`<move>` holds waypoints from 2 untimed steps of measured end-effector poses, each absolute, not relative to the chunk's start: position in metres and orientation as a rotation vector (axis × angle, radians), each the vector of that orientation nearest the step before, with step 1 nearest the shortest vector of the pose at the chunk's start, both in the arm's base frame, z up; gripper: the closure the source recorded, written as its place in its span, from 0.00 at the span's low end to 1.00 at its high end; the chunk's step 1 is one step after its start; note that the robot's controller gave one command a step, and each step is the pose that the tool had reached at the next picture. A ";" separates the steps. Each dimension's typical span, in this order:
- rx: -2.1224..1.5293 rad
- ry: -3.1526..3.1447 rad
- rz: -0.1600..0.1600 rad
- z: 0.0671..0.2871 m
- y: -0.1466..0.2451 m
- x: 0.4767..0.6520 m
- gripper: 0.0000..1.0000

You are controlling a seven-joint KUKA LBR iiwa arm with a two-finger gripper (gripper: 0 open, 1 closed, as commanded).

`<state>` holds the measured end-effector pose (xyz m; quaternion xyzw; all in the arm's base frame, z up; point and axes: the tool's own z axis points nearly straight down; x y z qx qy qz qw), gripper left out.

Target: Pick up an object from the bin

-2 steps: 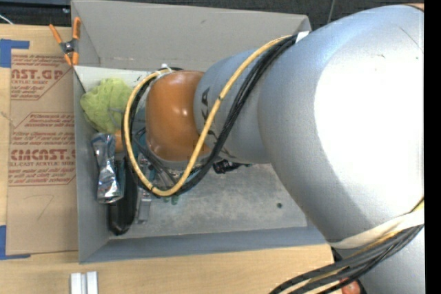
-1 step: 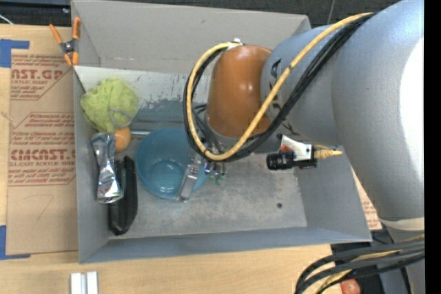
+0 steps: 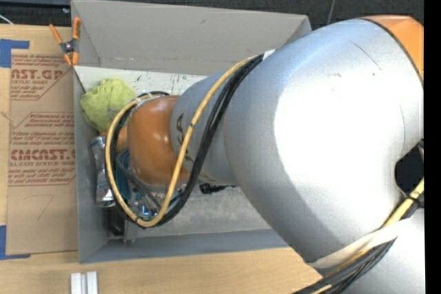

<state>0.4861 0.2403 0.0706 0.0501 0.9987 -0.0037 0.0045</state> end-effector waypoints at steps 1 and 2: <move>0.589 3.063 0.001 0.116 0.178 0.522 0.00; 0.121 3.128 -0.045 0.073 0.233 0.520 0.00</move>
Offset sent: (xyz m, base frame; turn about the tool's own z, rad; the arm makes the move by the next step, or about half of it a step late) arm 0.0270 0.0065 -0.0006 -0.0399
